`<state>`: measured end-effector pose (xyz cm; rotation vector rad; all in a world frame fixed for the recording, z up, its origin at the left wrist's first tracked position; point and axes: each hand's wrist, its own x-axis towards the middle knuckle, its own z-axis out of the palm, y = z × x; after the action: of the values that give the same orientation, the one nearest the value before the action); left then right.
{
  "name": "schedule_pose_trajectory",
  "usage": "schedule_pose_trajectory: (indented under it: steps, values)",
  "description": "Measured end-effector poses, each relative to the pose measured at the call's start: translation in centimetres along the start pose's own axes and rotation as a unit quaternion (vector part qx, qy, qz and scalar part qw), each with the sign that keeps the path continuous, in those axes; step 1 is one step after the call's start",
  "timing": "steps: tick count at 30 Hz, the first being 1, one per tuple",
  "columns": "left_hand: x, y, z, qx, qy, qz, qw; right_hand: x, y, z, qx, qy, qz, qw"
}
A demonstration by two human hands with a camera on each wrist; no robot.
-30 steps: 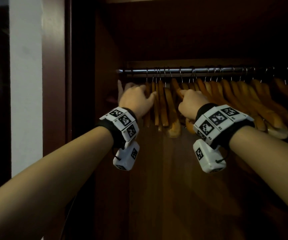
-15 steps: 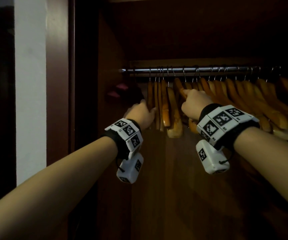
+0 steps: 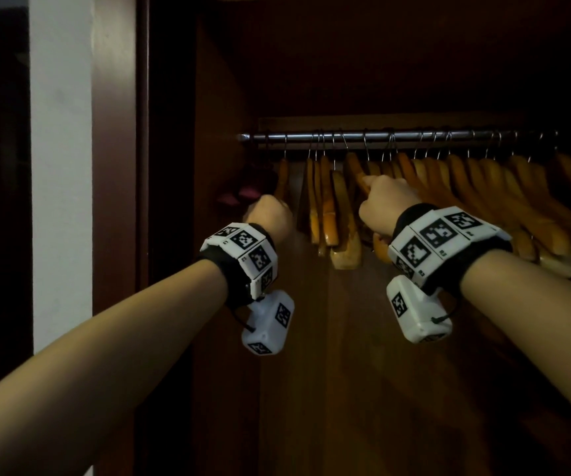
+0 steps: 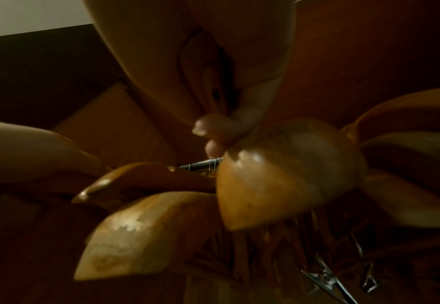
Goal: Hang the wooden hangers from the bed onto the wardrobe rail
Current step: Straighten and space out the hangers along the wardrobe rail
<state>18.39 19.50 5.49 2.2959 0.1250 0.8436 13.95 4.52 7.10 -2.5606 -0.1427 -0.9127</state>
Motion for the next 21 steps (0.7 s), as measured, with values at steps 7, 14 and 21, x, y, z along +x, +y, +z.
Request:
schedule_pose_trajectory:
  steps: [7, 14, 21]
  values:
    - [0.2, -0.5, -0.9, -0.027, 0.005, 0.006, 1.0, 0.0, -0.1, 0.1, -0.003, 0.0, -0.002, 1.0]
    - [0.6, -0.7, -1.3, -0.03, -0.017, -0.001, 0.999, -0.3, -0.2, -0.1, -0.007, -0.002, -0.007, 1.0]
    - [0.3, -1.3, -1.0, 0.105, 0.058, 0.116, 0.986, -0.4, -0.2, -0.3, -0.014, -0.001, -0.003, 1.0]
